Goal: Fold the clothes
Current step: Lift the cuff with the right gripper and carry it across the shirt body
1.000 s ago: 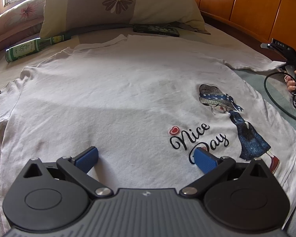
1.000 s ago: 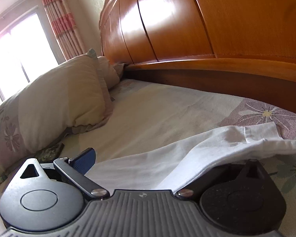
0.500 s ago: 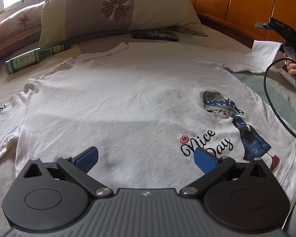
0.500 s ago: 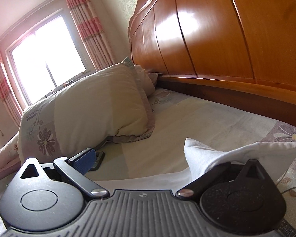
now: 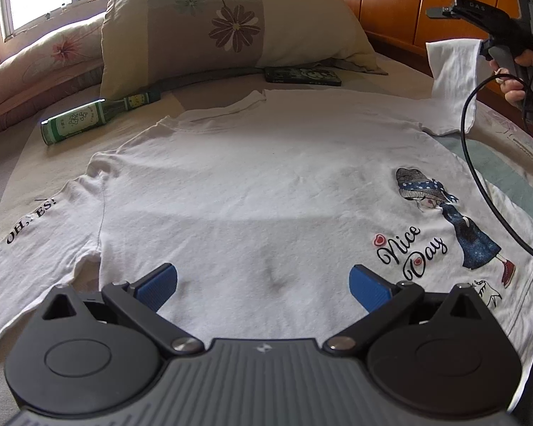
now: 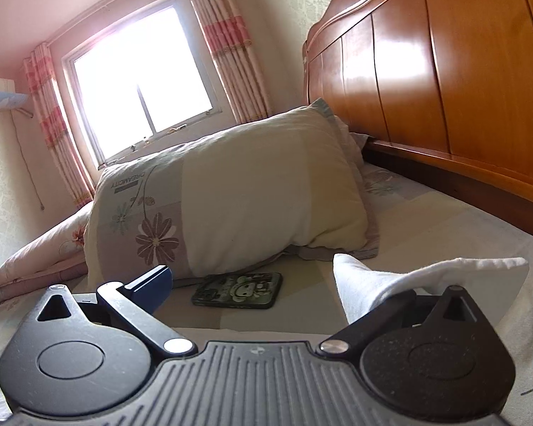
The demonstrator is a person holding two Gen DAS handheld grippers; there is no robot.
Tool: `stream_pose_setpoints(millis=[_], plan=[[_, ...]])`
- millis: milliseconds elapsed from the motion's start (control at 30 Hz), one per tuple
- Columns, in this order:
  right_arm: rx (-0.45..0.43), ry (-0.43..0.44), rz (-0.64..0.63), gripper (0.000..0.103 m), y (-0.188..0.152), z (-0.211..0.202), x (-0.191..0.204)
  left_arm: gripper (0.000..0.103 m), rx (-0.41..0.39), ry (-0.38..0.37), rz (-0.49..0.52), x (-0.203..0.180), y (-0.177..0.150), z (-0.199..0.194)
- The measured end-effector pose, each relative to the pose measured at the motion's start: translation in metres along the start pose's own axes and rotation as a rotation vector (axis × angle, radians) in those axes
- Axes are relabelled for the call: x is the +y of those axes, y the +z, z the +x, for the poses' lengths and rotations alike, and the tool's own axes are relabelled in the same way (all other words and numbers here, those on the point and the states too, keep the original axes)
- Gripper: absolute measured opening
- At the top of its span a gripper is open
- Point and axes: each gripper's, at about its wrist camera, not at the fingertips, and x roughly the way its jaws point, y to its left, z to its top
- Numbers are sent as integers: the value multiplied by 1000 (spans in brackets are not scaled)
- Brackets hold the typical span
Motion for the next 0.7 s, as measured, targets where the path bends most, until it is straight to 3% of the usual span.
stream_pose_setpoints(millis=[267,700], plan=[[52,36,-53,103,2,23,48,102,55,-99,57,22,0,-11],[94,76,-91,103,-6,54,89,102,75,-69,111,37,-5,-21]])
